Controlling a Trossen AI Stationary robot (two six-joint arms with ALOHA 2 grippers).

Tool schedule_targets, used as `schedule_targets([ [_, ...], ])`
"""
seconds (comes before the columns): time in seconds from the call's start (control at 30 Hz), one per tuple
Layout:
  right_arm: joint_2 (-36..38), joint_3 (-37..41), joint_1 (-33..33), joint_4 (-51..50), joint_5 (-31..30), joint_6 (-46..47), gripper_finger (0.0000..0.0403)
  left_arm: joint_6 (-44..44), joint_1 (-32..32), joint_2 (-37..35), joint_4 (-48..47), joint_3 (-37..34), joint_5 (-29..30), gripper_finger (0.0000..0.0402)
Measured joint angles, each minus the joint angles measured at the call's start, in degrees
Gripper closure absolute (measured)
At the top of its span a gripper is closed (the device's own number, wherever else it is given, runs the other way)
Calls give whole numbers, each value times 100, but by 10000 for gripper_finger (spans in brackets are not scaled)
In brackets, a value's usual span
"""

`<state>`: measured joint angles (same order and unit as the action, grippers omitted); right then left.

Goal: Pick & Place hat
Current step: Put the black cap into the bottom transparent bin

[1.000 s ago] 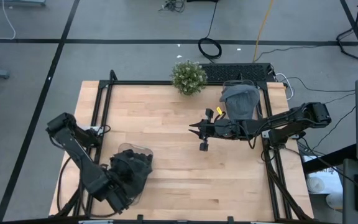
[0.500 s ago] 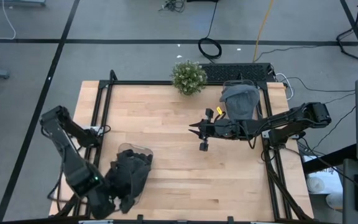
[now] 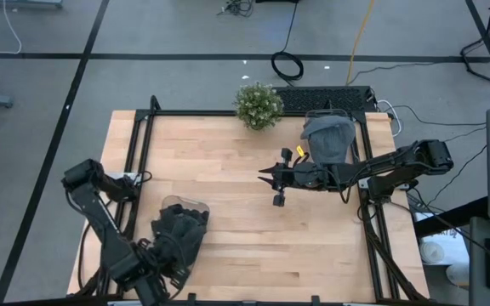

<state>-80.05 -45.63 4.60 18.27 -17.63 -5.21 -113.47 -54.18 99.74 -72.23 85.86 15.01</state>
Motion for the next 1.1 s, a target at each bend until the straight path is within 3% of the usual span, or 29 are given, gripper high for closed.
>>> schedule_targets([
  [0.23,0,0,0,-8,1,2,328,-637,-74,228,-534,-41,-455,397],
  [0.43,0,0,0,-9,2,2,328,-641,-35,365,-505,-449,-408,398],
  [0.77,0,0,0,-9,2,2,328,-259,128,316,802,-1525,-297,398],
  [1.1,0,0,0,-1,2,7,328,-35,210,-211,568,-1231,-270,395],
])
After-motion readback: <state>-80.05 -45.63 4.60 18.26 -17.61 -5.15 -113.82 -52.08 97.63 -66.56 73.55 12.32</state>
